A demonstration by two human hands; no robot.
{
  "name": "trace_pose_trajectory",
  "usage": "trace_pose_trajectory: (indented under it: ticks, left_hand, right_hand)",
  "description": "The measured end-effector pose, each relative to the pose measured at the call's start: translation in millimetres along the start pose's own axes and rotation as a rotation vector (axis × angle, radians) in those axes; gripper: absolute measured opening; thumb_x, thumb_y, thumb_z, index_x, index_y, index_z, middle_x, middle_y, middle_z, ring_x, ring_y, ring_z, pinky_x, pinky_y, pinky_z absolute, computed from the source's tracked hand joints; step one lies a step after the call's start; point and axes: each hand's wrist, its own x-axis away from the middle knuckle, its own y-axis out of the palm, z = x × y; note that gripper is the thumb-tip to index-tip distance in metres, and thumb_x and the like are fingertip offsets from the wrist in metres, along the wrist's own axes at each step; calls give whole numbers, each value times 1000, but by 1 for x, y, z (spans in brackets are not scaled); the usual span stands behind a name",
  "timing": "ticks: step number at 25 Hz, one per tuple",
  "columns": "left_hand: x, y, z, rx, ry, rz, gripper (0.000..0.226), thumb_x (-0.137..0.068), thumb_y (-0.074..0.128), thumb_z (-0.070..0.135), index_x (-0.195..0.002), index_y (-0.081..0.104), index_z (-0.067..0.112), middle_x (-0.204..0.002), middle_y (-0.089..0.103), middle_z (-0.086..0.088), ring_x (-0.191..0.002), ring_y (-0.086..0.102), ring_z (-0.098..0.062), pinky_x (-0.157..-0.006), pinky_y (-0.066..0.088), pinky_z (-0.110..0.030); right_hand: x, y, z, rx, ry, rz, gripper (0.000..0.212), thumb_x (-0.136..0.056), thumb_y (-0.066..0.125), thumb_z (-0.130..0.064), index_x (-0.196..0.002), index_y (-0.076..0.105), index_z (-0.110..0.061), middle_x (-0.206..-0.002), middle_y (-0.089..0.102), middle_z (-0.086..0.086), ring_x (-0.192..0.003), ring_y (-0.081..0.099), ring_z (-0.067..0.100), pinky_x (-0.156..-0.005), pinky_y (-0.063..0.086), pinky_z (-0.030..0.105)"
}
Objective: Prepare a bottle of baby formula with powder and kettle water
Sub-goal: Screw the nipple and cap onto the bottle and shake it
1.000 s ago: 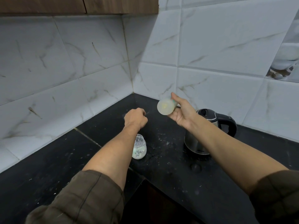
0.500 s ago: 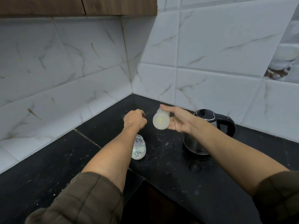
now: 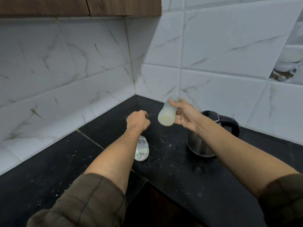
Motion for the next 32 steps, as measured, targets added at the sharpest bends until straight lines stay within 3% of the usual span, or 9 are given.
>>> trace_pose_trajectory:
  ticks: [2,4,8,12,16,21,26,30,32]
  left_hand:
    - [0,0,-3,-2,-4,8,42,-91,59,14,-131,70,24,-124,73,-5,-116,66,-28,-96,55,-40]
    - [0,0,-3,-10,-5,11,43,-91,59,14,-130,70,24,-123,73,-5,-116,66,-28,-96,54,-40]
    - [-2,-1,2,-22,0,7,38,-94,63,17,-131,69,23,-121,73,-5,-112,67,-26,-95,57,-42]
    - [-3,-1,1,-37,11,23,42,-91,60,14,-130,71,24,-121,74,-5,-113,67,-28,-95,57,-42]
    - [-3,1,3,-55,15,1,39,-92,62,17,-129,70,25,-117,74,-4,-109,68,-26,-92,58,-42]
    - [-4,0,-2,-37,4,15,44,-88,59,13,-128,71,25,-121,74,-5,-114,67,-28,-95,56,-40]
    - [-5,1,3,-48,7,4,36,-91,65,24,-127,71,26,-107,75,-3,-100,69,-25,-85,60,-40]
    - [-4,-1,3,-34,6,4,42,-90,62,15,-130,69,24,-113,75,-5,-108,68,-27,-92,58,-42]
    - [-5,-3,2,-38,7,9,41,-91,63,16,-131,69,24,-115,74,-4,-108,68,-26,-91,58,-41]
  right_hand:
    - [-6,-2,-7,-280,-154,165,38,-96,75,-26,-128,54,-24,-133,67,14,-105,76,31,-82,64,49]
    - [-10,-5,-7,-380,-259,144,54,-95,76,-24,-141,48,-24,-137,64,13,-109,74,32,-88,62,51]
    - [1,-1,-5,-149,-267,-168,68,-95,72,-19,-155,40,-26,-131,66,15,-115,70,31,-83,62,46]
    - [1,1,-16,-340,-337,-109,74,-90,76,-30,-153,39,-18,-129,65,11,-104,73,24,-80,63,43]
    - [5,0,-6,-133,-272,-287,54,-99,62,-20,-149,42,-21,-113,74,10,-111,70,27,-98,55,52]
    - [1,0,-11,-332,-308,-104,87,-82,84,-35,-154,38,-17,-126,67,10,-105,73,24,-83,63,43]
    - [7,5,0,-114,-247,-317,61,-99,62,-14,-154,40,-26,-119,73,14,-114,70,31,-94,59,51]
    - [1,6,-5,-246,-276,-149,72,-91,75,-27,-154,41,-24,-135,64,20,-111,71,30,-91,61,49]
    - [0,3,-5,-158,-248,-206,69,-92,74,-24,-153,42,-25,-128,69,18,-114,70,32,-93,60,52]
